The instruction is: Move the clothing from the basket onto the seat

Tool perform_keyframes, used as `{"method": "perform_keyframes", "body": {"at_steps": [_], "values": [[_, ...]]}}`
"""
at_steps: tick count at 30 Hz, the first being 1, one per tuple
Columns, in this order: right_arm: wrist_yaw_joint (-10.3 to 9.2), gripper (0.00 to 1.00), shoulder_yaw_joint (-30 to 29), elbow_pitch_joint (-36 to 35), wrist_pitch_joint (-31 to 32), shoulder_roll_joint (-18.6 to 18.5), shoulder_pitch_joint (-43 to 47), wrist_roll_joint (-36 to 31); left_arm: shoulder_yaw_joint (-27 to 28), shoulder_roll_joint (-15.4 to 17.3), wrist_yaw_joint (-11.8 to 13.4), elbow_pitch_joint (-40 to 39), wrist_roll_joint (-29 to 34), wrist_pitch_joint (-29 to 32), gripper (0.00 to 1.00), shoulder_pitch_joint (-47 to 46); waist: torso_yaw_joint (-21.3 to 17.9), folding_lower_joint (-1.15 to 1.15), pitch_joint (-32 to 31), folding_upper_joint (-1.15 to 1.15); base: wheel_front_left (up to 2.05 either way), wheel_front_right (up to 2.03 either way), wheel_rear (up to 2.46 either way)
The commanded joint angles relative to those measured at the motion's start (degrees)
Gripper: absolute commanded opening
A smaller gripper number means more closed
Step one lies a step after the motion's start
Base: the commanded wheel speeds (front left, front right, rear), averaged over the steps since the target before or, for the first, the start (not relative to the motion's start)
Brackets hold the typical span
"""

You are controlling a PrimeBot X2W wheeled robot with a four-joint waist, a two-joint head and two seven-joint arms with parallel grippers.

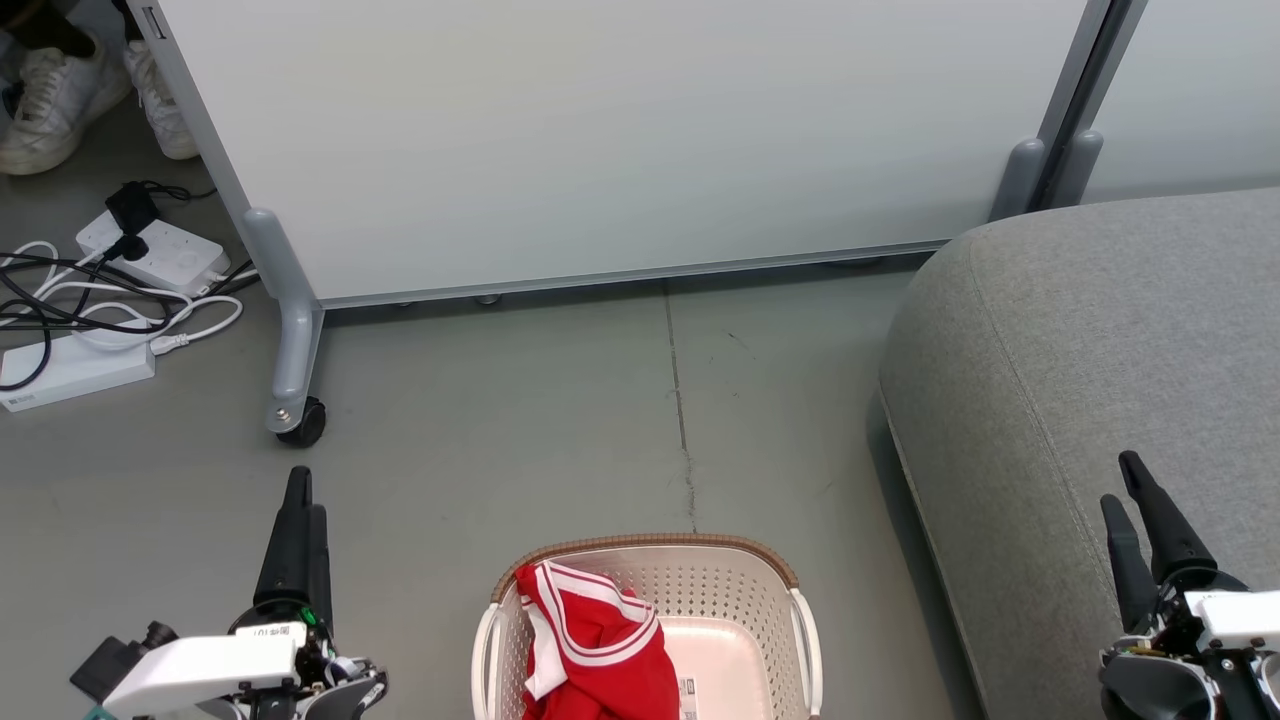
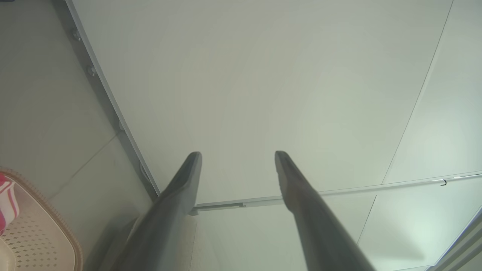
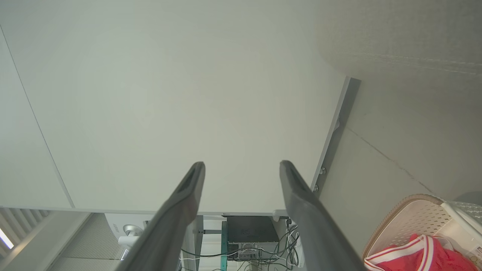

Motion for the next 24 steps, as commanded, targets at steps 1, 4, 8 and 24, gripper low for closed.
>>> {"method": "perform_keyframes", "body": {"at_steps": [1, 4, 8, 24], "values": [[0.18, 1.00, 0.4, -1.1, -1.0, -1.0, -2.1, -1.4, -0.3, 0.6, 0.0, -0.8, 1.2, -0.5, 1.00, -2.6, 0.0, 0.00, 0.0, 0.00, 0.00, 0.00, 0.00], [0.19, 1.00, 1.1, -1.2, -2.2, -1.5, -2.6, -4.2, -0.6, 1.0, 0.0, -0.7, 3.6, -1.1, 1.00, -3.4, 0.0, 0.00, 0.0, 0.00, 0.00, 0.00, 0.00], [0.22, 1.00, 3.4, -5.6, -6.9, -2.2, -4.6, -25.6, 0.7, 0.6, 0.0, -3.4, 23.3, -3.2, 1.00, -5.4, 0.1, 0.00, 0.2, 0.00, 0.00, 0.00, 0.00], [0.25, 1.00, 8.2, -8.4, -11.5, -3.5, -4.8, -45.4, -0.1, 1.8, 0.6, -3.3, 43.6, -5.2, 1.00, -5.6, 0.0, 0.00, -0.1, 0.00, 0.00, 0.00, 0.00]]}}
